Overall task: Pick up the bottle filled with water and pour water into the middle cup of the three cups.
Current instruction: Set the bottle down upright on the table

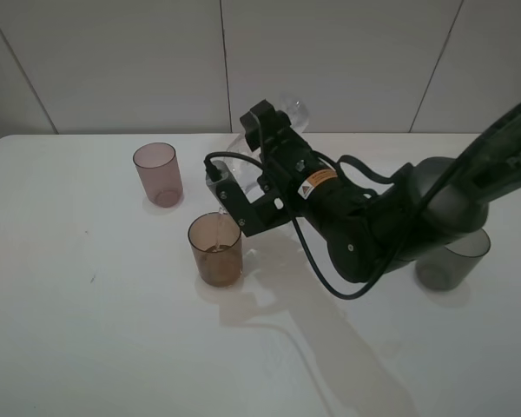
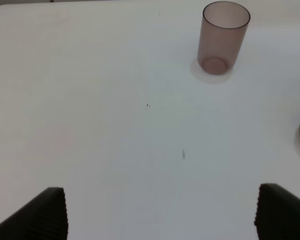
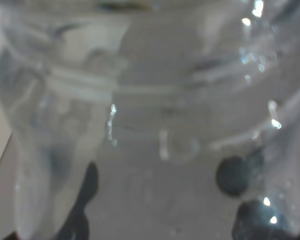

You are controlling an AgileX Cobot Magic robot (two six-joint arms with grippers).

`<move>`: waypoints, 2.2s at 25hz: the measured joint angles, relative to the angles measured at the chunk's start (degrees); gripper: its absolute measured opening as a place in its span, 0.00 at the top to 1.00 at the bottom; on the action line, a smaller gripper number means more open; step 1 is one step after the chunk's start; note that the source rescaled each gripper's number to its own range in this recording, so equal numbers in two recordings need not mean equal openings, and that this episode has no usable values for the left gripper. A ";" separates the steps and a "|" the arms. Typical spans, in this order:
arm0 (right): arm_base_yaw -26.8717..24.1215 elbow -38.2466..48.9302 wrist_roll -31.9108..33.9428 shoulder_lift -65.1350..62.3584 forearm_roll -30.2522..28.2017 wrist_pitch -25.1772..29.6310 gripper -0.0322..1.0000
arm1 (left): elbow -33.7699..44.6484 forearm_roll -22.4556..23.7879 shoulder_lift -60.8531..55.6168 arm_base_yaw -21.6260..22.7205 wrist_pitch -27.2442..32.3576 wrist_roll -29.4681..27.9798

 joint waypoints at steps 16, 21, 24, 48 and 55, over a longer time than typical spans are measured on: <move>2.06 0.88 -3.06 0.00 -0.02 -1.74 0.94 | 0.00 0.00 0.00 0.00 0.00 0.00; 2.06 1.01 -5.16 0.00 -0.09 -3.31 0.94 | 0.00 0.00 0.00 0.00 0.00 0.00; 2.06 1.01 -6.22 0.00 -0.56 -3.46 0.94 | 0.00 0.00 0.00 0.00 0.00 0.00; 2.71 1.01 -6.39 0.00 -1.50 -5.17 0.94 | 0.00 0.00 0.00 0.00 0.00 0.00; 2.71 1.05 3.02 -3.17 1.55 4.19 0.94 | 0.00 0.00 0.00 0.00 0.00 0.00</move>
